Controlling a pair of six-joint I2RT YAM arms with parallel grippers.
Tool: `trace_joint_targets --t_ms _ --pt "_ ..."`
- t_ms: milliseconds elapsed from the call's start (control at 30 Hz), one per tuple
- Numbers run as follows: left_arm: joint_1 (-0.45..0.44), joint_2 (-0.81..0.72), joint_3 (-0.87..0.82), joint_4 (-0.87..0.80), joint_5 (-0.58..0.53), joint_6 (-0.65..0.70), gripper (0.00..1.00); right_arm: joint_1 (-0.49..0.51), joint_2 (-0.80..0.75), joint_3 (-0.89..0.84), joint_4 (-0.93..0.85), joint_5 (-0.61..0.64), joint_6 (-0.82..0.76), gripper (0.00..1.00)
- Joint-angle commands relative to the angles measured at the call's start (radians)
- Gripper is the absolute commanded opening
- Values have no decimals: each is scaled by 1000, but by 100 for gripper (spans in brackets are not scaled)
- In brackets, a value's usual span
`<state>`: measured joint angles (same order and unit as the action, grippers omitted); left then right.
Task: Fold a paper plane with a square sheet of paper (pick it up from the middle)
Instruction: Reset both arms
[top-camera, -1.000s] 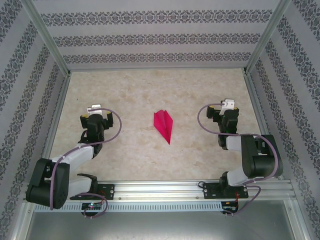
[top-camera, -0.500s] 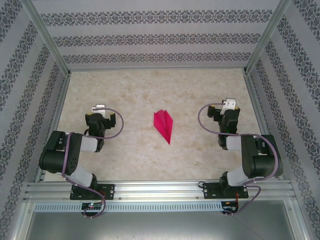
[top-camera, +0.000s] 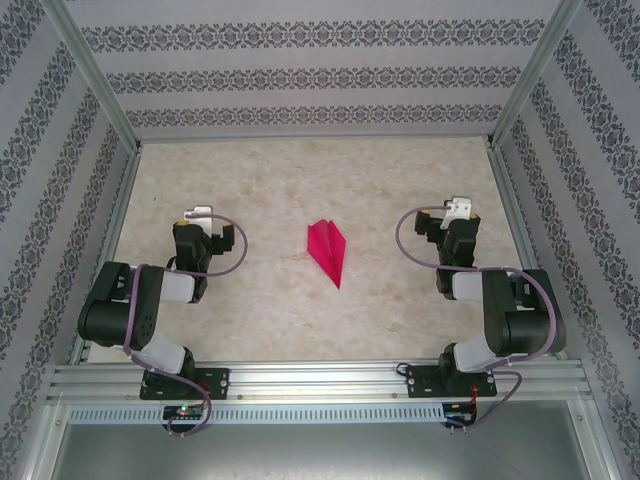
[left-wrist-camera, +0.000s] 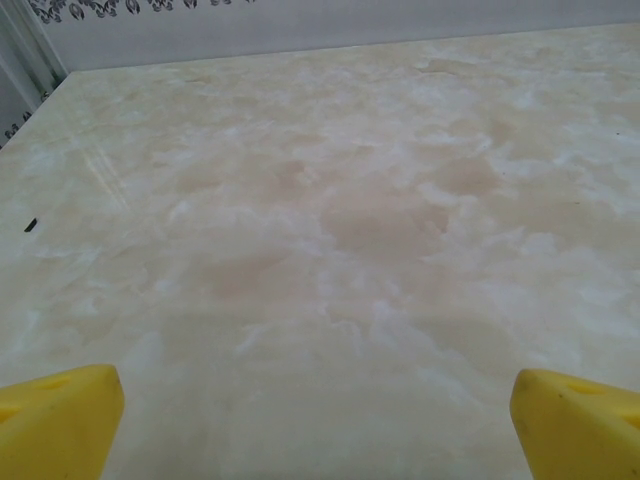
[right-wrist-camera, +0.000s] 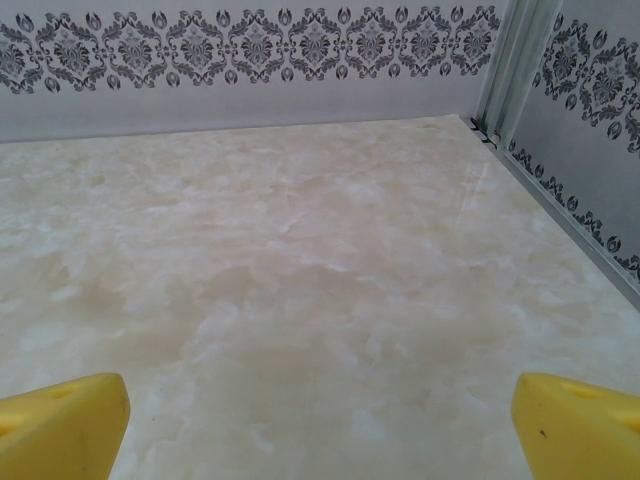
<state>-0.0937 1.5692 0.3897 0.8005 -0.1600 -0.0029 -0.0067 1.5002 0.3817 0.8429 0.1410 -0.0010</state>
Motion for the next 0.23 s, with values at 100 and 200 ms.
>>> trace_joint_targets --t_ms 100,200 --pt "13 -9 24 32 35 17 100 6 -3 1 36 11 12 98" --pt "12 -10 21 36 36 18 100 7 -4 2 36 11 12 98"
